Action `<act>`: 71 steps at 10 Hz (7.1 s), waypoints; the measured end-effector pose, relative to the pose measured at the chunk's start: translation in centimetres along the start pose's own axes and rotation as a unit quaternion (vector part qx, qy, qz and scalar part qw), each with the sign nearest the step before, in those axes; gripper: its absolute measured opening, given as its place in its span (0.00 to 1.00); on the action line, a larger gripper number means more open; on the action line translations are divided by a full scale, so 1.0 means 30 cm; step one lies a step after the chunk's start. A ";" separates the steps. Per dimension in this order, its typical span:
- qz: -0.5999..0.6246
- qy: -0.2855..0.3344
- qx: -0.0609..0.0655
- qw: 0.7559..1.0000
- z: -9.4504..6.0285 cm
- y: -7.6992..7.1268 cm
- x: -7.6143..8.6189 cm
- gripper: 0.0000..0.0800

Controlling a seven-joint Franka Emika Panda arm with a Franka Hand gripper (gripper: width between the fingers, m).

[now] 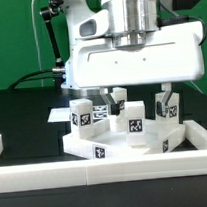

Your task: Assemble square table

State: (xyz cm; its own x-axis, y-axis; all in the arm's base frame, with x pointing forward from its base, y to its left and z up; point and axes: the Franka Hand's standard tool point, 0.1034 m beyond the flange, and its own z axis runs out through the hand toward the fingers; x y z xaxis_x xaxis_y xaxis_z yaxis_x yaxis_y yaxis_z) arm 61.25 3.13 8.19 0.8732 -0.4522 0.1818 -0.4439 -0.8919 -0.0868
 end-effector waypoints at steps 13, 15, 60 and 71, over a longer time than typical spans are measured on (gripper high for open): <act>-0.023 0.001 -0.004 1.000 0.001 0.019 0.010 0.36; 0.059 0.001 -0.003 0.998 0.002 0.019 0.008 0.36; 0.143 -0.079 0.011 0.987 0.007 -0.072 -0.036 0.81; 0.027 -0.070 0.007 0.997 0.010 -0.062 -0.022 0.67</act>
Offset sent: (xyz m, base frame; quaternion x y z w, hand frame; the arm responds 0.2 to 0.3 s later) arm 0.0006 -0.0004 0.0007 0.0028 -0.0007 -0.1888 0.9820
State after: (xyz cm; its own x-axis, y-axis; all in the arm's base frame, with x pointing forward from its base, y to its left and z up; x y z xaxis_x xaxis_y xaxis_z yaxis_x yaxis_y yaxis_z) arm 61.56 5.08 7.94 0.8683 -0.4947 0.0374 -0.4888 -0.8659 -0.1063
